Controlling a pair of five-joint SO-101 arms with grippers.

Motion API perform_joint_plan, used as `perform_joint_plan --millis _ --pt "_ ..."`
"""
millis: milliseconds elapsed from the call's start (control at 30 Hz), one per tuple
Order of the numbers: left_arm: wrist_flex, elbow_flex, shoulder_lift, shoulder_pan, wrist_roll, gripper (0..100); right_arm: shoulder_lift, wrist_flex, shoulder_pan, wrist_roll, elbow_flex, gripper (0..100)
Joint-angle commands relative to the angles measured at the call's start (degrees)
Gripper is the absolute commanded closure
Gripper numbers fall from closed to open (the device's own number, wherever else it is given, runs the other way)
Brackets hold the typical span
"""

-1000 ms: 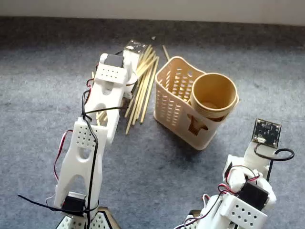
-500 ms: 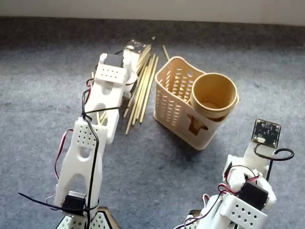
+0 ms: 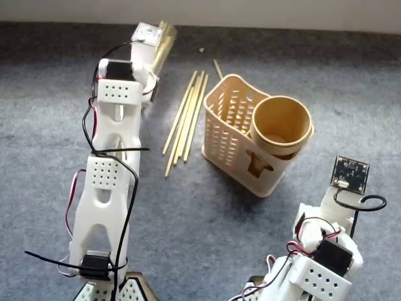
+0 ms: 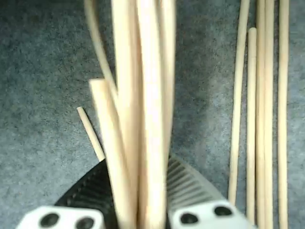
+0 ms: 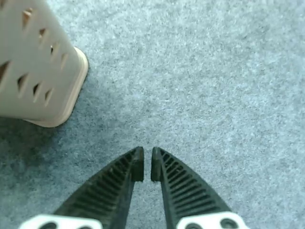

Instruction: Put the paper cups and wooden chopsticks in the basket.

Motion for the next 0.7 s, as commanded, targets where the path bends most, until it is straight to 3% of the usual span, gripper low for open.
perform_joint_plan --millis 0,300,667 --pt "0.3 -3.4 -7.7 0.3 0.5 100 -0.5 -0.9 -0.5 0.3 -0.3 94.7" --pt "2.4 -2.9 -21.6 4.0 0.6 100 -0.5 -1.0 -0.5 0.3 -0.3 94.7" --pt "2.3 -2.9 -29.2 11.0 0.8 100 -0.5 -0.9 -0.5 0.3 -0.2 94.7"
